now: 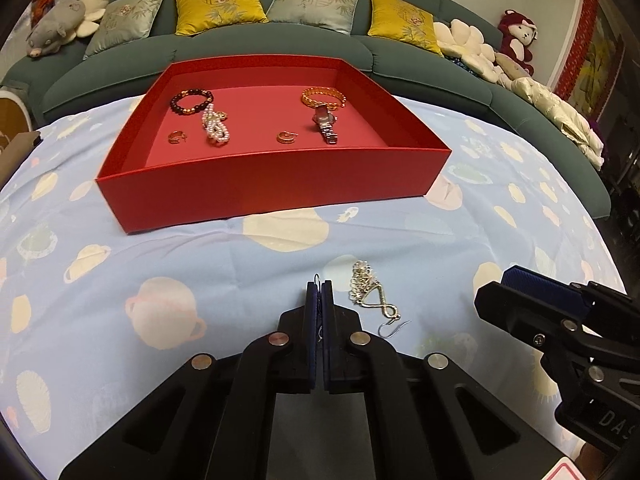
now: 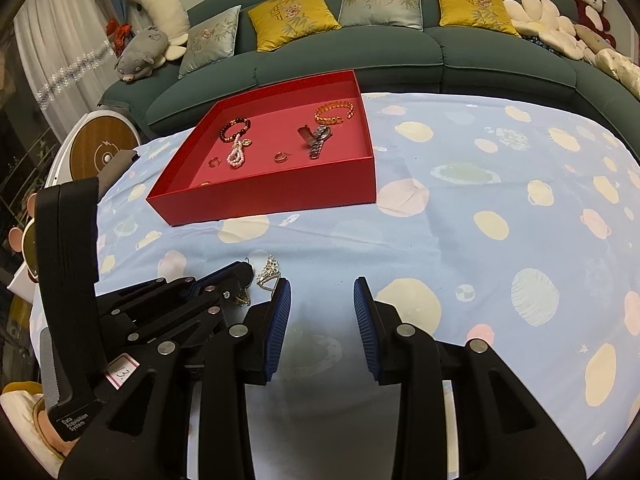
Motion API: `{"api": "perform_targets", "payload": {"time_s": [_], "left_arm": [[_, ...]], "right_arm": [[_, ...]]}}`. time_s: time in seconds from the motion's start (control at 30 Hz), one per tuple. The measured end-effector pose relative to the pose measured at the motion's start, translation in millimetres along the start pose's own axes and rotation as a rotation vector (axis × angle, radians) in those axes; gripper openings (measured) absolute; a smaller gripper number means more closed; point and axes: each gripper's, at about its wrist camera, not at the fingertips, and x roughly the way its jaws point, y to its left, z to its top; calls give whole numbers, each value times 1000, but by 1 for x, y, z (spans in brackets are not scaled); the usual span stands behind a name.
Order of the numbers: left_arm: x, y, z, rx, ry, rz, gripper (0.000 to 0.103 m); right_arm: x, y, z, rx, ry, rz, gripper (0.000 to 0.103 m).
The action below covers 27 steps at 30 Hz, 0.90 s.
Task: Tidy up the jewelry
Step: 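Grasp the gold chain with the right tool while the left tool holds the earring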
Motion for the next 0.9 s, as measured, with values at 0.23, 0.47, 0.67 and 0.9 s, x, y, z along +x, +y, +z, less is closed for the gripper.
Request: {"api": "perform_targets", "payload": {"time_s": [0.23,0.47,0.67,0.9], "left_arm": [[-25,25,-1,-52,-17,-8,0],[-39,30,-3,-48,-31,-12,0],[-42,28,-4,-41,-32,-17,0],[-43,33,-6,-49,-30,-11,0]], "right_arm": [[11,11,-10,-24,39,27,33],[31,25,-20,-37,87,65,32],[41,36,-18,-69,78,52,28],[48,39,-14,-105,44,3,10]]}}
